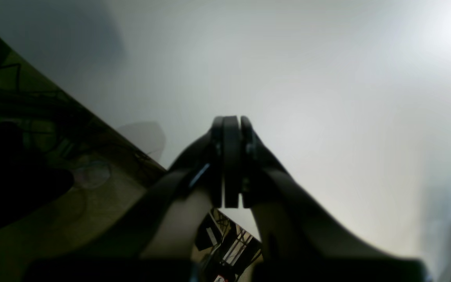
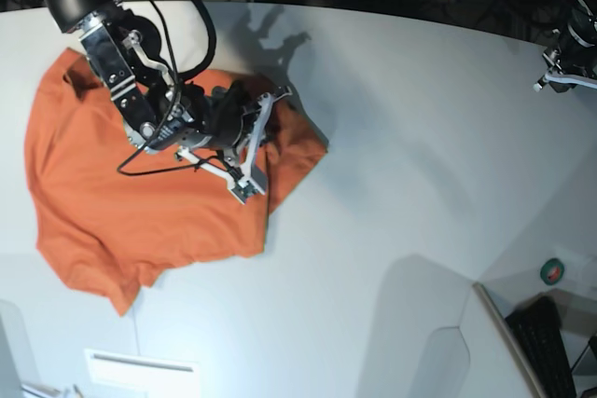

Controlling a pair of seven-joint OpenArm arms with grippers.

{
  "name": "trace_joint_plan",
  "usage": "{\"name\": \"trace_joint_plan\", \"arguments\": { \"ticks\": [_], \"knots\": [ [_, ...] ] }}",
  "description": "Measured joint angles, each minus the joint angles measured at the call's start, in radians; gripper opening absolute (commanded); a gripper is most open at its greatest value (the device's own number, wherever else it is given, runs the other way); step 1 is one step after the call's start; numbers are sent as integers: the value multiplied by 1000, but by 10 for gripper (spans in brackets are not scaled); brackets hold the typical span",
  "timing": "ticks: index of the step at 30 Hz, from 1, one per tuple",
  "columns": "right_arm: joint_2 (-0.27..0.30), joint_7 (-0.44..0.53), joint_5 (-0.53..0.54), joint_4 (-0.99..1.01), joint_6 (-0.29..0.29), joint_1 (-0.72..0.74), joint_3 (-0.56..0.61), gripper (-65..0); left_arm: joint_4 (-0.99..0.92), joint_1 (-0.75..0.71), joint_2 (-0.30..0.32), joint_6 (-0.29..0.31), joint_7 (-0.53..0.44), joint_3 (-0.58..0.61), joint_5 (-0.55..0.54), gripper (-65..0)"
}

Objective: Layout the t-shirt on the table in an organized manner, then fold the t-shirt properly
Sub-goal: 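Sweep the right gripper across the shirt to smooth the cloth, then lower the left gripper onto the shirt's edge beside the right gripper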

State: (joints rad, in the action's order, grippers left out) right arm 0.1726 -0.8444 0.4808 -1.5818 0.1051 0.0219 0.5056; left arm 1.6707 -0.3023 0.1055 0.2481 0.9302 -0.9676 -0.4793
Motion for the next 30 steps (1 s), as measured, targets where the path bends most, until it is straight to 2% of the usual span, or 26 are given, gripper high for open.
{"name": "trace_joint_plan", "arguments": {
  "ticks": [4,10,20,22,23,24,25,27,30],
  "knots": [
    [-28,7,10,-68,1,-14,82,-650,0,0,0,0,0,0,0,-650],
    [-21,-2,1,-61,1,-23,219,-650,0,0,0,0,0,0,0,-650],
    [-19,-16,2,-54,1,-56,232,-641,0,0,-9,0,-2,6,0,-650],
    [-18,-42,-3,-56,1,-77,235,-492,0,2,-20,0,-1,7,0,-650],
    [-16,-42,-3,-66,1,-88,235,-440,0,2,-23,0,2,8,0,-650],
    [-12,-42,-8,-88,1,-101,233,-399,0,3,-24,0,2,9,0,-650],
    [-4,-42,-2,-117,1,-110,232,-390,0,6,-23,0,0,14,0,-650],
    [37,11,16,-187,8,-120,220,-428,2,5,-26,-2,-3,57,5,-650],
    [128,130,13,-245,9,-161,95,-552,5,-2,-65,-7,-14,193,7,-650]
  ]
}}
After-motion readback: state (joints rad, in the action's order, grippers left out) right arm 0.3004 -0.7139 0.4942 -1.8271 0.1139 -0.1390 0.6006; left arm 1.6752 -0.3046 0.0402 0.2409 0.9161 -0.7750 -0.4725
